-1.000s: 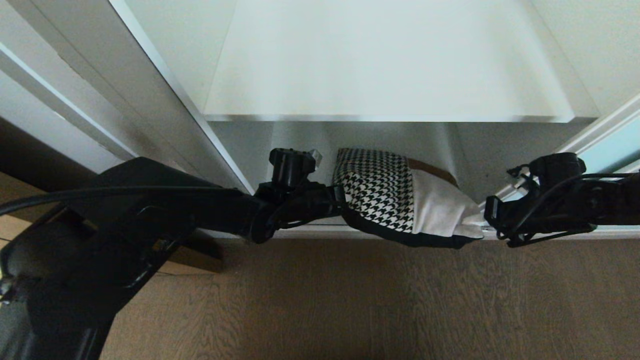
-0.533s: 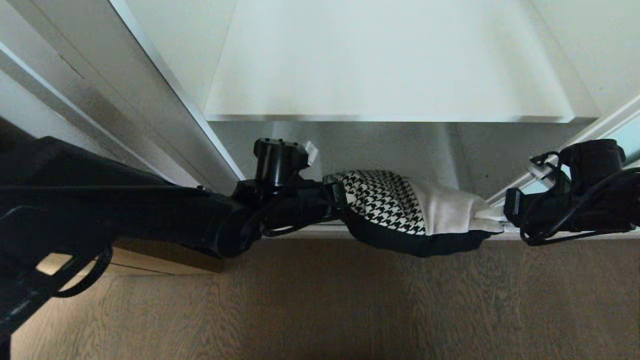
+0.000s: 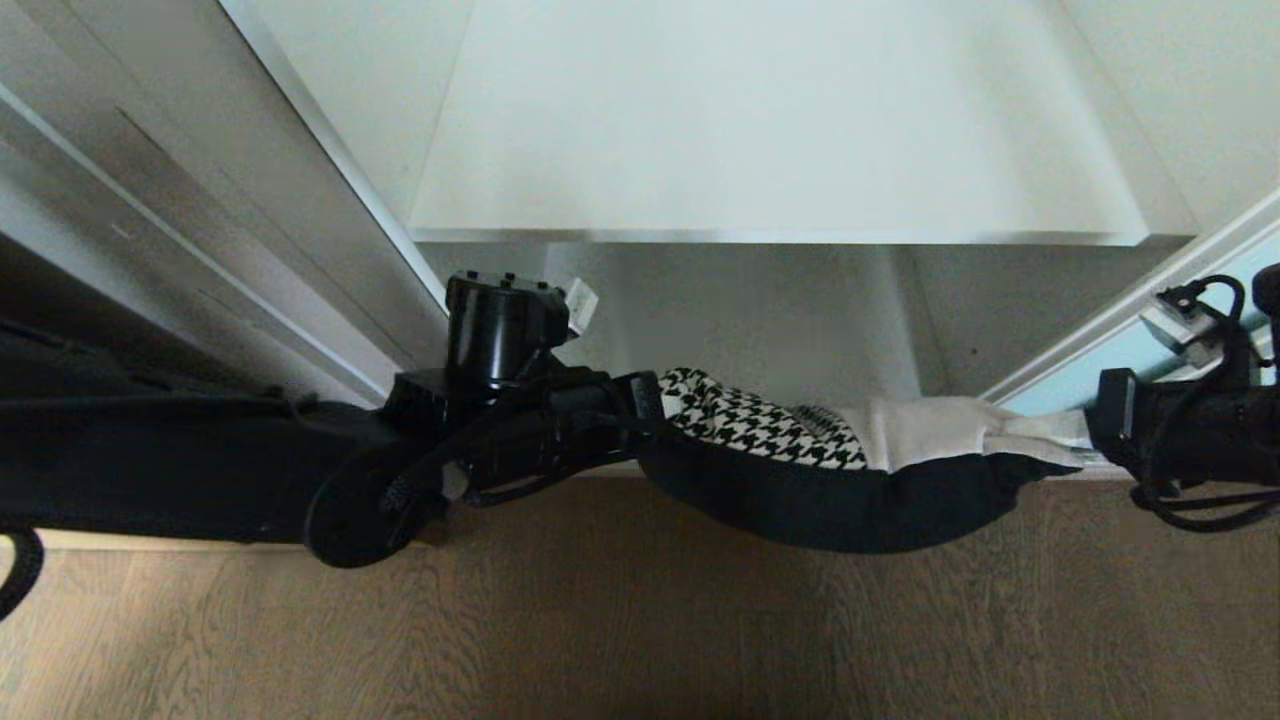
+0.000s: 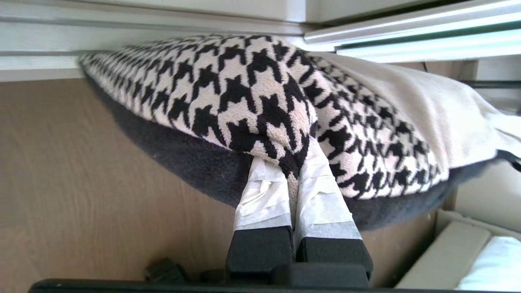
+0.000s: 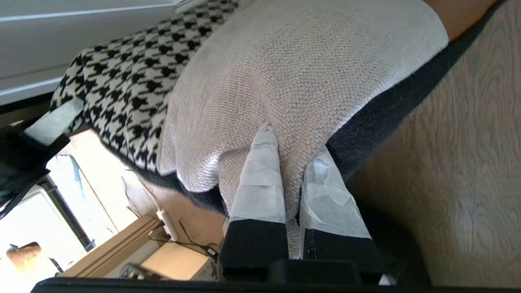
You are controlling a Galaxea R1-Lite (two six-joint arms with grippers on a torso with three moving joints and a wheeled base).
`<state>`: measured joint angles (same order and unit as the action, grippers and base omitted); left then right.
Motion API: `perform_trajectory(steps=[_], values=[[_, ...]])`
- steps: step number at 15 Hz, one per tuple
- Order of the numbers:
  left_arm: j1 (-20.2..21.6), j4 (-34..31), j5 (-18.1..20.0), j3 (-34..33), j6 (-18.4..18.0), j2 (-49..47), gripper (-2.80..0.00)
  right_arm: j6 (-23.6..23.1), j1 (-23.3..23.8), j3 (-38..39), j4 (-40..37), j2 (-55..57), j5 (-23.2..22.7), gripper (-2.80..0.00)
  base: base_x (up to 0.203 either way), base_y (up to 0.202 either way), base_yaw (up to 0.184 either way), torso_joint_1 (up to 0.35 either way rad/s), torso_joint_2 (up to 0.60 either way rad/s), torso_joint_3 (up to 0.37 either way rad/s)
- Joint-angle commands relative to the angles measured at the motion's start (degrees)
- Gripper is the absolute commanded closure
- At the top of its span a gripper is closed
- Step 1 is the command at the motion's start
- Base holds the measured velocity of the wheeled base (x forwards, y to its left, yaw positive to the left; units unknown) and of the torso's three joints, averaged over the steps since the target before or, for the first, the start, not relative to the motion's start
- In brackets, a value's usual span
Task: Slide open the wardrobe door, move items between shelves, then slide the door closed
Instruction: Place the pillow on the higher shelf
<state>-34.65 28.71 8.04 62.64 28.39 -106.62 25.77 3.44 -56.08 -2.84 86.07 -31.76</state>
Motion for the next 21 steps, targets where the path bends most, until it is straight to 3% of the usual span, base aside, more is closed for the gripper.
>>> perform_trajectory(steps=[1,7,11,16,19,21], values=[[-0.44,0.02,-0.48,-2.64,0.18,5.60,0.00,0.16,-0.01,0.88,-2.86,-7.94,-0.15,0.00,0.000,0.000,0.000,0.000,0.00,0.000],[-2.17,-4.52,-1.31,-12.50,0.17,19.19,0.00,5.40,-0.33,3.37,-9.68,-20.87,-0.91,0.00,0.000,0.000,0.000,0.000,0.00,0.000],[-2.66,-8.14,-1.16,-15.06,0.29,25.23,0.00,8.69,-0.62,3.35,-13.61,-26.78,-1.03,0.00,0.000,0.000,0.000,0.000,0.00,0.000],[-10.22,-9.28,-1.62,-16.16,0.19,24.23,0.00,8.95,-0.71,4.92,-16.23,-29.66,-2.91,0.00,0.000,0.000,0.000,0.000,0.00,0.000],[-13.87,-8.93,-6.09,-15.05,0.09,23.76,0.00,8.86,-0.71,4.84,-16.65,-30.41,-5.02,0.00,0.000,0.000,0.000,0.000,0.00,0.000],[-15.04,-8.94,-6.64,-14.48,0.37,24.26,0.00,8.97,-2.73,4.78,-17.24,-31.06,-5.34,0.00,0.000,0.000,0.000,0.000,0.00,0.000]])
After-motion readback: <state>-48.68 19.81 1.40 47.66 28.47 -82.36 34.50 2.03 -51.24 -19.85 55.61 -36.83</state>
